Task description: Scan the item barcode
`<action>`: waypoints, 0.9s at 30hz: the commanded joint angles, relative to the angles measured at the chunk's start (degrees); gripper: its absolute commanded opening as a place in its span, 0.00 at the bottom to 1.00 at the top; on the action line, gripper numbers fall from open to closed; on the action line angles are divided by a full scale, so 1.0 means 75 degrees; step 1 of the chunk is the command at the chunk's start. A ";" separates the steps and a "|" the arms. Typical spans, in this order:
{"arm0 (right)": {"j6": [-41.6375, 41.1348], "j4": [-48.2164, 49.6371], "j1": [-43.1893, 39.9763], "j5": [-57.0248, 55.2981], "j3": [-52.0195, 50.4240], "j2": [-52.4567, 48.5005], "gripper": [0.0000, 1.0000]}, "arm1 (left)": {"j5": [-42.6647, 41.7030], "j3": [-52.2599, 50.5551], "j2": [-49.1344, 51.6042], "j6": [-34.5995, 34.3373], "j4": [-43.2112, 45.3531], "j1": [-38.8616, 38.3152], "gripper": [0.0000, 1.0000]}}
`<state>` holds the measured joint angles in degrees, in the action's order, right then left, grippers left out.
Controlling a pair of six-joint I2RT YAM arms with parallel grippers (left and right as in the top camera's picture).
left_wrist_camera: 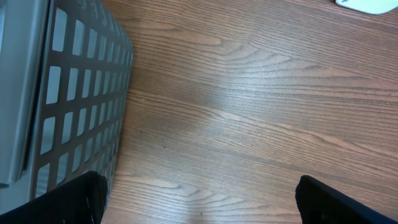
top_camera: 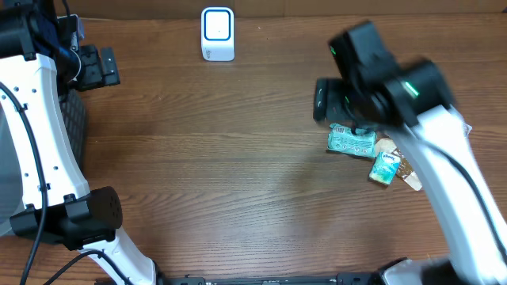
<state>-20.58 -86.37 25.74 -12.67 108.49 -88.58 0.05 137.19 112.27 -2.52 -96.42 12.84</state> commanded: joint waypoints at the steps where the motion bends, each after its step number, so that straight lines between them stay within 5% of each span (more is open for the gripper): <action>1: 0.0755 -0.0207 0.0195 0.0530 0.0154 0.0918 1.00 | -0.0006 0.0015 -0.0026 0.0143 0.0006 -0.0029 1.00; 19: 0.0994 -0.0627 0.0259 0.0388 0.0137 0.2489 1.00 | -0.0006 0.0015 -0.0026 0.0143 0.0006 -0.0029 1.00; 27: 0.2530 0.1399 -0.0624 0.1405 -0.0979 0.3153 1.00 | -0.0003 0.0015 -0.0026 0.0143 0.0006 -0.0029 1.00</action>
<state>-8.05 -78.67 23.75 -6.94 104.27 -68.27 0.05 137.19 112.27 -2.52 -96.42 12.84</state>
